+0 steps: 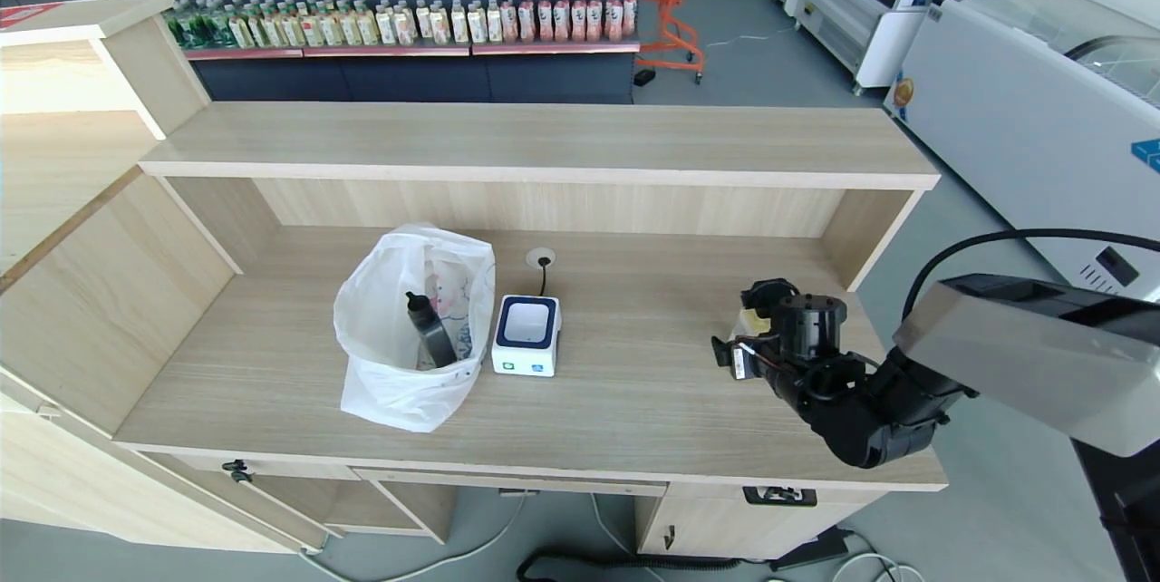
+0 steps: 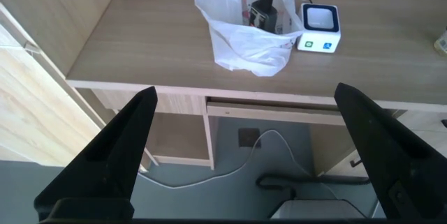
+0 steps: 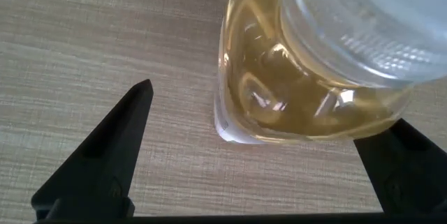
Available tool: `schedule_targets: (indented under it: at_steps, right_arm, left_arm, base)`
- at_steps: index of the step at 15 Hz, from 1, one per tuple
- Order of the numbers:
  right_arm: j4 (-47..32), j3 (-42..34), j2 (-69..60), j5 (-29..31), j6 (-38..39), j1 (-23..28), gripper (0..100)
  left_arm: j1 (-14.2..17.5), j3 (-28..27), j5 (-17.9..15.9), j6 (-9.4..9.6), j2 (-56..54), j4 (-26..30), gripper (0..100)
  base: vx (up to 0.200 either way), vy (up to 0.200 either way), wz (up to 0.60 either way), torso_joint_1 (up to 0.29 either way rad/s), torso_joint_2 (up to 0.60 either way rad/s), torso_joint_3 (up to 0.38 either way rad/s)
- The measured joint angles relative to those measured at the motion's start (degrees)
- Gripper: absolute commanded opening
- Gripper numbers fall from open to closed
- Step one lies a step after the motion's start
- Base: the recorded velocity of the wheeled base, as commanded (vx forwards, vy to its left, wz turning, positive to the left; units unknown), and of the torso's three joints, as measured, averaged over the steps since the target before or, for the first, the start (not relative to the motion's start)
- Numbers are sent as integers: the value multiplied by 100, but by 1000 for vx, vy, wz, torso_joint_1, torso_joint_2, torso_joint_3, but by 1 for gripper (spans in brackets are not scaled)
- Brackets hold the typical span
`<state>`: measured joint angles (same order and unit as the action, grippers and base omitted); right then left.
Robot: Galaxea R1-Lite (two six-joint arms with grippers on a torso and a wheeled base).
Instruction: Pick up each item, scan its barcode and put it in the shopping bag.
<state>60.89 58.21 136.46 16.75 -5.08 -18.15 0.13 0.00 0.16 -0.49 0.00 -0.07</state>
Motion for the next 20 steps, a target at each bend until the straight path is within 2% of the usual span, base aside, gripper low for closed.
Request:
schedule_targets:
  at_steps: [3, 4, 14, 18, 20]
  right_arm:
    - [-21, 364, 223, -13, -33, -15, 100]
    - [-33, 491, 288, -13, -30, -12, 0]
    - [30, 1100, 709, -30, -310, 22, 0]
    - [-254, 951, 235, -345, 391, 29, 0]
    - [-670, 686, -413, -828, 817, 29, 0]
  left_arm:
    - [-2, 0, 0, 0, 0, 0, 100]
    - [0, 0, 0, -2, 0, 0, 100]
    - [-2, 0, 0, -2, 0, 0, 100]
    - [2, 0, 0, 0, 0, 0, 100]
    - [2, 0, 0, -2, 0, 0, 100]
  base:
    - [0, 0, 0, 0, 0, 0]
    - [0, 0, 0, 0, 0, 0]
    - [0, 0, 0, 0, 0, 0]
    - [0, 0, 0, 0, 0, 0]
    - [0, 0, 0, 0, 0, 0]
